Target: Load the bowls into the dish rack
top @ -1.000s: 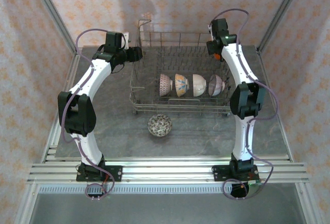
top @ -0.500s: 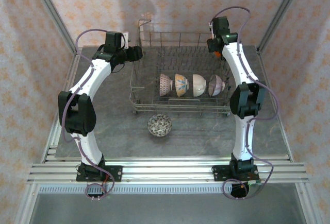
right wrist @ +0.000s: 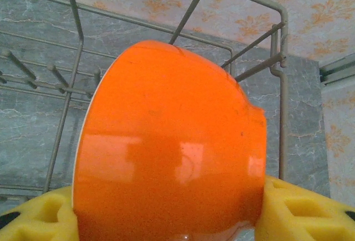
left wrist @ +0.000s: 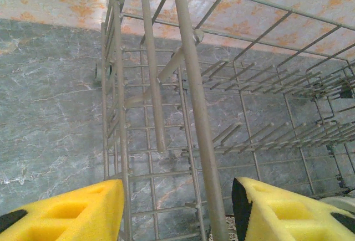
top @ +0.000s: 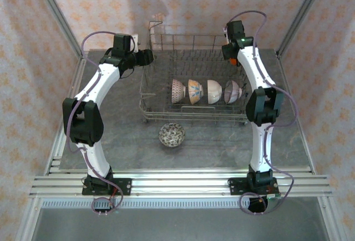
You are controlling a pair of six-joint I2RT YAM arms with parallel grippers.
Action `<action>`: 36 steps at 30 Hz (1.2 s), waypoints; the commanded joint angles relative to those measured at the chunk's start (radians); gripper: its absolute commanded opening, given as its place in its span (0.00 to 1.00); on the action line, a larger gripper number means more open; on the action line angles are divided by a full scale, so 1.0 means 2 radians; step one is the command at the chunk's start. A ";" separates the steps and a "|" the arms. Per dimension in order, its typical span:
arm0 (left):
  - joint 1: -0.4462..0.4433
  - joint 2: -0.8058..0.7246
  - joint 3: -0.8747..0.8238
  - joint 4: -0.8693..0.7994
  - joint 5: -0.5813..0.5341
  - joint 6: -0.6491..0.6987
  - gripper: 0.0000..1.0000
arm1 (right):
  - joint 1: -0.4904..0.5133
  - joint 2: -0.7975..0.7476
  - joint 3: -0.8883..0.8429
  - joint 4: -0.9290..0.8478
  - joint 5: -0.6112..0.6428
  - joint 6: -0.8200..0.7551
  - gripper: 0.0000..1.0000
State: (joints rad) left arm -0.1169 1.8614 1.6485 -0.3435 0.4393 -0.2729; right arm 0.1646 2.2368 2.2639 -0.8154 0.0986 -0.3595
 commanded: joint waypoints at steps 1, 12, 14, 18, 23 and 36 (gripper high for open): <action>0.002 0.014 0.002 0.006 0.007 -0.007 0.56 | -0.004 0.012 0.028 0.000 0.018 0.008 0.53; 0.002 0.016 0.000 0.006 0.007 -0.008 0.56 | 0.003 0.029 0.035 -0.007 0.023 0.002 0.53; 0.002 0.016 0.000 0.006 0.007 -0.008 0.56 | 0.004 0.030 0.033 -0.007 0.025 0.002 0.53; 0.002 0.018 0.000 0.008 0.008 -0.011 0.56 | 0.005 0.032 0.033 -0.008 0.027 0.006 0.53; 0.001 0.017 -0.001 0.008 0.009 -0.013 0.56 | 0.014 0.035 0.025 -0.011 0.044 0.000 0.56; 0.001 0.008 -0.004 0.006 0.011 -0.013 0.56 | 0.005 0.018 -0.001 0.000 0.044 0.040 0.59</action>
State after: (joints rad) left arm -0.1158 1.8675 1.6485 -0.3248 0.4461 -0.2913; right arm 0.1913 2.2887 2.2784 -0.8215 0.1589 -0.3225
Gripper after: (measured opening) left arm 0.556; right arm 0.597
